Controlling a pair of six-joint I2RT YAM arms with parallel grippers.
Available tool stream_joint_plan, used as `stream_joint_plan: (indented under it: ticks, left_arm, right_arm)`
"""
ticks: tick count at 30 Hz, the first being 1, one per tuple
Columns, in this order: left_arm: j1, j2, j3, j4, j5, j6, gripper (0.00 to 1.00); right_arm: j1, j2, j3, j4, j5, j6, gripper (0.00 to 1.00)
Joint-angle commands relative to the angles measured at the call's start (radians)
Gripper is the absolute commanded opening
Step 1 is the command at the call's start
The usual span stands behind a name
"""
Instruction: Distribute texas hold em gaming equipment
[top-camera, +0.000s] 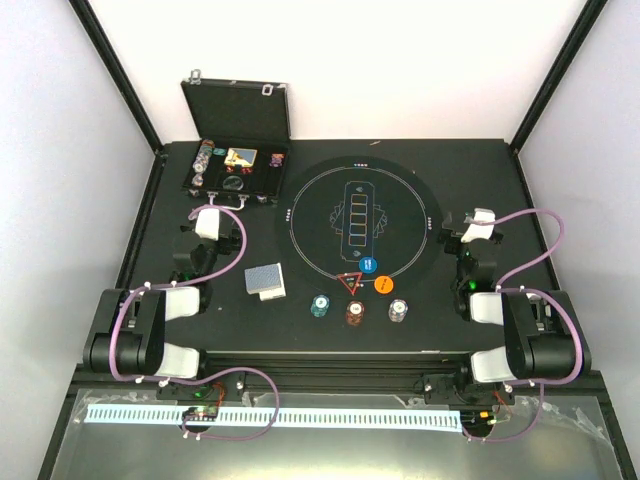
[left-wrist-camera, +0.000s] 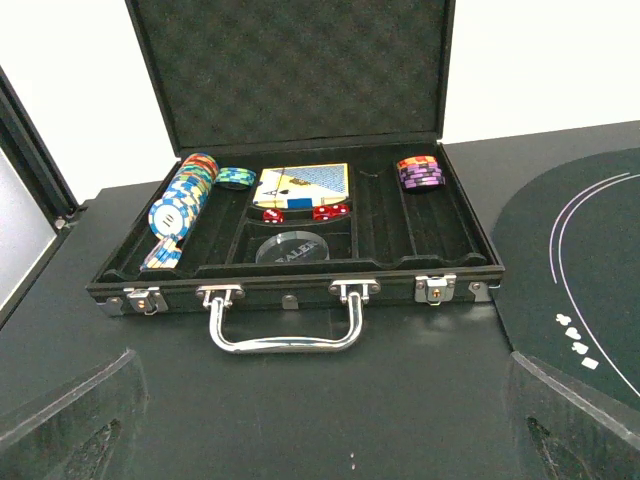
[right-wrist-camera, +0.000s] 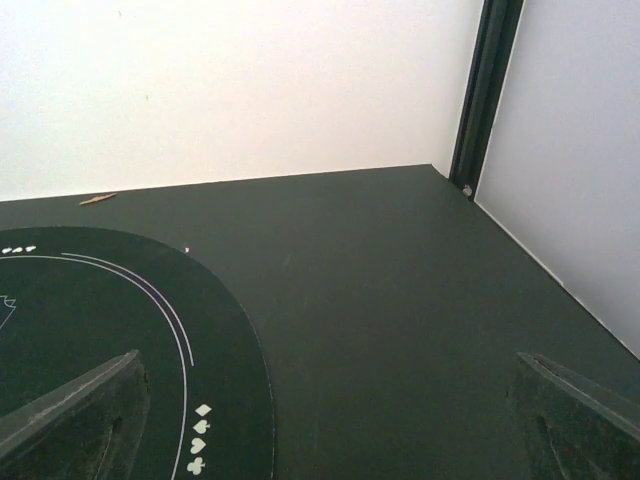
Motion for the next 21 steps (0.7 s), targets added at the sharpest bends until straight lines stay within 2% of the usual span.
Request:
stream_joint_plan:
  ticks: [1,9,11,14,15,16,19,21]
  left_arm:
    - [-0.003,-0.010,0.006,0.011,-0.008,0.001,0.99]
    - [-0.003,-0.010,0.007,0.009,-0.008,0.000,0.99]
    - [-0.002,-0.007,0.008,0.008,-0.006,0.002,0.99]
    - [0.011,-0.015,0.012,0.025,0.014,0.000,0.99]
    - [0.022,-0.026,0.033,-0.016,0.027,-0.012,0.99]
    - [0.030,-0.042,0.075,-0.134,0.036,-0.019,0.99]
    - [0.049,-0.076,0.277,-0.513,0.079,0.010,0.99]
    - [0.055,-0.072,0.389,-0.701,0.103,0.056,0.99]
  right_arm:
    - [-0.005,-0.009,0.002,0.042,0.001,-0.010,1.00]
    - [-0.006,-0.010,0.005,0.040,0.021,-0.002,1.00]
    - [-0.006,-0.043,0.007,-0.005,0.078,0.033,1.00]
    - [-0.006,-0.068,-0.017,0.024,0.070,0.027,1.00]
    - [-0.005,-0.084,-0.012,0.024,0.085,0.023,1.00]
    - [-0.006,-0.120,0.026,-0.054,0.143,0.045,1.00]
    - [-0.012,-0.190,0.232,-0.493,0.324,0.183,1.00]
    - [-0.016,-0.193,0.366,-0.698,0.280,0.155,1.00]
